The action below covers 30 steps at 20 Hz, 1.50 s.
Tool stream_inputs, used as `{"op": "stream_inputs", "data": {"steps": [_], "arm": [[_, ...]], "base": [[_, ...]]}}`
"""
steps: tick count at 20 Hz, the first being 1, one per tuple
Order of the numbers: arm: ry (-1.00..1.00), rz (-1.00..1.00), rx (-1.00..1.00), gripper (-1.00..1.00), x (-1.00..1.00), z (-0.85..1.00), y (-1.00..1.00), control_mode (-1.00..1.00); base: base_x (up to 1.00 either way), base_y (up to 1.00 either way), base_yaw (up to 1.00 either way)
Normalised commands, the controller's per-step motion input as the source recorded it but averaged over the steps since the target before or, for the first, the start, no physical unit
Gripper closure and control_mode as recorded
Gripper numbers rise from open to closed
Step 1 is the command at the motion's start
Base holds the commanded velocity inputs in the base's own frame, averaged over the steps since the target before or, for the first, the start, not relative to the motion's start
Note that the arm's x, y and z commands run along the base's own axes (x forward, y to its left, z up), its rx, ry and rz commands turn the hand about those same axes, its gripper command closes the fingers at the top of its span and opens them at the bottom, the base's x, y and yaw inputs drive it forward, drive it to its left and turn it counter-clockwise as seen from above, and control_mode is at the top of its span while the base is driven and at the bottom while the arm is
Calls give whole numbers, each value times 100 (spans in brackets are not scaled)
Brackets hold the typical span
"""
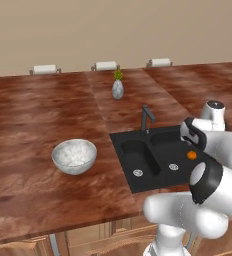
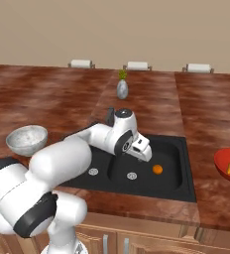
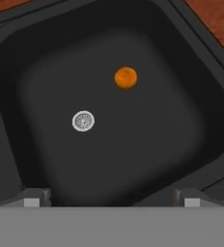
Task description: Pick the carrots from the cabinet and place them in one bowl. Pick the tangerine from the sink and place it in the other bowl.
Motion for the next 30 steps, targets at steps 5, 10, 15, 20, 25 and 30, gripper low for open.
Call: {"op": "stream_inputs", "data": {"steps": [5,10,15,20,25,30], "arm": [[0,0,-4,-100,33,-16,-17,-100],[0,-4,-3,-100,32,-17,-18,-100],[0,-6,0,-100,30,-18,-20,-100],[0,-7,0,-100,30,-17,-18,-100],[0,-5,0,-100,32,-17,-18,-100],[0,-3,0,-100,33,-18,-15,-100]], "base": [[0,0,0],[0,0,0],[0,0,0],[0,0,0],[0,0,0],[0,0,0]]}}
